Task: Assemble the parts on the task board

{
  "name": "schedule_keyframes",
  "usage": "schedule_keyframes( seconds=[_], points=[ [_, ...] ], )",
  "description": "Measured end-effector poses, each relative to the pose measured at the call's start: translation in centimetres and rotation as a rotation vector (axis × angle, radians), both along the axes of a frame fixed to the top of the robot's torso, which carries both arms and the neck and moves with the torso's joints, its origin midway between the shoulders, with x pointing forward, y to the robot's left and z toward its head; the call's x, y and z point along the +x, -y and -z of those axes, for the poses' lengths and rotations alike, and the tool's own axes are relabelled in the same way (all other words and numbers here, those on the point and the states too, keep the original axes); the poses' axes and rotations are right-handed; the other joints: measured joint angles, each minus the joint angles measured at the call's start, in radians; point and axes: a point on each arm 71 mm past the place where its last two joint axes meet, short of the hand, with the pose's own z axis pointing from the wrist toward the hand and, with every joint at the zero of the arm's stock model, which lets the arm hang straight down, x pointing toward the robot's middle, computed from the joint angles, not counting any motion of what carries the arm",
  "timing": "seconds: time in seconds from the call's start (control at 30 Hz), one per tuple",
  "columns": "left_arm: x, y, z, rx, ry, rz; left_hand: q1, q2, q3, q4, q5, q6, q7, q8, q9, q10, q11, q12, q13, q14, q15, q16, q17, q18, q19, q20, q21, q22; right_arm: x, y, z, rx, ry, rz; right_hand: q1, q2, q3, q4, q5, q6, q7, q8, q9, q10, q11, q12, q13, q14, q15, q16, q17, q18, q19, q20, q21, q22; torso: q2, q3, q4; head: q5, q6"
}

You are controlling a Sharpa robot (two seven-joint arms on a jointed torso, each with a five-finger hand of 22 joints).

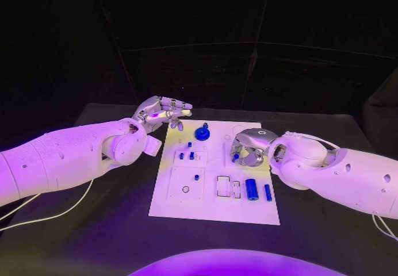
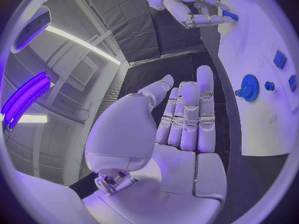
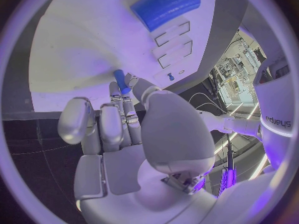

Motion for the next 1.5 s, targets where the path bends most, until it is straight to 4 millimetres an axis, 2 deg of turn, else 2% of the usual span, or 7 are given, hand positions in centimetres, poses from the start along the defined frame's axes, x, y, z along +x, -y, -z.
schedule_keyframes(
  seconds=[0.1, 0.17, 0.33, 0.77, 0.93, 1.23, 1.5],
  points=[
    [0.0, 0.0, 0.0, 0.000, 0.000, 0.000, 0.000, 0.000, 0.000, 0.000, 0.000, 0.000, 0.000, 0.000, 0.000, 0.000, 0.000, 0.000, 0.000, 0.000, 0.000, 0.000, 0.000, 0.000, 0.000, 0.000, 0.000, 0.000, 0.0, 0.0, -0.1, 0.008, 0.010, -0.001, 0.007, 0.007, 0.027, -0.008, -0.016, 0.024, 0.000, 0.008, 0.001, 0.026, -0.005, -0.005, 0.000, -0.002, -0.005, 0.010, 0.013, 0.000, 0.005, -0.005, 0.010, 0.013, 0.000, 0.0000, -0.0003, 0.000, 0.000],
    [0.0, 0.0, 0.0, 0.000, 0.000, 0.000, 0.000, 0.000, 0.000, 0.000, 0.000, 0.000, 0.000, 0.000, 0.000, 0.000, 0.000, 0.000, 0.000, 0.000, 0.000, 0.000, 0.000, 0.000, 0.000, 0.000, 0.000, 0.000, -0.1, 0.1, -0.2, 0.020, 0.020, -0.003, 0.012, 0.012, 0.039, -0.015, -0.021, 0.033, -0.006, 0.010, 0.004, 0.031, 0.000, -0.004, 0.002, 0.002, -0.009, 0.010, 0.018, 0.000, 0.009, -0.009, 0.011, 0.018, 0.000, 0.0000, -0.0004, 0.000, 0.000],
    [0.0, 0.0, 0.0, 0.001, -0.001, 0.000, 0.000, 0.000, 0.000, 0.000, 0.000, 0.000, 0.000, 0.000, 0.000, 0.000, 0.000, 0.000, 0.000, 0.000, 0.000, 0.000, 0.000, 0.000, 0.000, 0.000, 0.000, 0.000, -0.3, 0.2, -0.6, 0.053, 0.049, -0.010, 0.016, 0.016, 0.059, -0.027, -0.056, 0.043, -0.006, 0.009, 0.004, 0.038, 0.007, -0.002, 0.010, -0.002, -0.012, 0.016, 0.025, 0.000, 0.012, -0.012, 0.016, 0.026, 0.000, 0.0000, -0.0007, 0.000, 0.000],
    [0.0, -0.1, 0.0, 0.001, -0.002, -0.002, 0.000, 0.000, 0.000, 0.000, 0.000, 0.000, 0.000, 0.000, 0.000, 0.000, 0.000, 0.004, 0.000, 0.000, 0.000, 0.000, -0.003, -0.005, 0.000, 0.000, -0.005, -0.001, -2.7, -0.1, -2.4, 0.155, 0.090, -0.055, 0.018, 0.018, 0.065, -0.033, -0.059, 0.044, -0.006, 0.009, 0.003, 0.038, 0.007, -0.002, 0.013, -0.002, -0.012, 0.016, 0.025, 0.000, 0.012, -0.012, 0.016, 0.028, -0.002, -0.0012, 0.0001, 0.001, 0.005],
    [0.0, -0.1, 0.0, 0.001, -0.002, -0.002, 0.000, 0.000, 0.000, 0.000, 0.000, 0.000, 0.000, 0.000, 0.000, 0.000, 0.000, 0.004, 0.000, 0.000, 0.000, 0.000, -0.003, -0.005, 0.000, 0.000, -0.005, -0.001, -3.8, -2.5, -3.0, 0.205, 0.085, -0.109, 0.018, 0.018, 0.065, -0.033, -0.059, 0.044, -0.006, 0.009, 0.002, 0.038, 0.007, -0.008, 0.013, -0.002, -0.012, 0.016, 0.025, 0.000, 0.012, -0.012, 0.016, 0.028, -0.001, -0.0012, 0.0002, 0.010, 0.003],
    [0.0, 0.3, 0.0, -0.001, -0.001, 0.005, 0.000, 0.000, 0.000, 0.000, 0.000, 0.000, 0.000, 0.000, 0.000, 0.000, 0.000, 0.004, 0.000, 0.000, 0.000, 0.000, -0.003, -0.006, 0.000, 0.000, -0.005, -0.001, -5.3, -9.5, -3.2, 0.283, 0.061, -0.251, 0.018, 0.018, 0.073, -0.036, -0.054, 0.043, -0.006, 0.005, 0.000, 0.038, 0.007, -0.015, 0.012, -0.002, -0.012, 0.016, 0.024, 0.000, 0.012, -0.012, 0.016, 0.026, 0.001, -0.0012, 0.0035, 0.024, -0.006],
    [0.1, 0.5, 0.0, -0.006, -0.004, 0.005, 0.000, 0.000, 0.000, 0.000, 0.000, 0.000, 0.000, 0.000, 0.000, 0.000, 0.000, 0.004, 0.000, 0.000, 0.000, 0.000, -0.004, -0.006, 0.000, 0.000, -0.005, -0.001, -5.8, -11.6, -1.0, 0.277, 0.011, -0.288, 0.018, 0.018, 0.077, -0.035, -0.050, 0.039, -0.003, 0.004, -0.001, 0.038, 0.007, -0.018, 0.012, -0.002, -0.012, 0.016, 0.022, 0.000, 0.012, -0.012, 0.016, 0.023, 0.002, -0.0012, 0.0044, 0.053, -0.020]
  ],
)
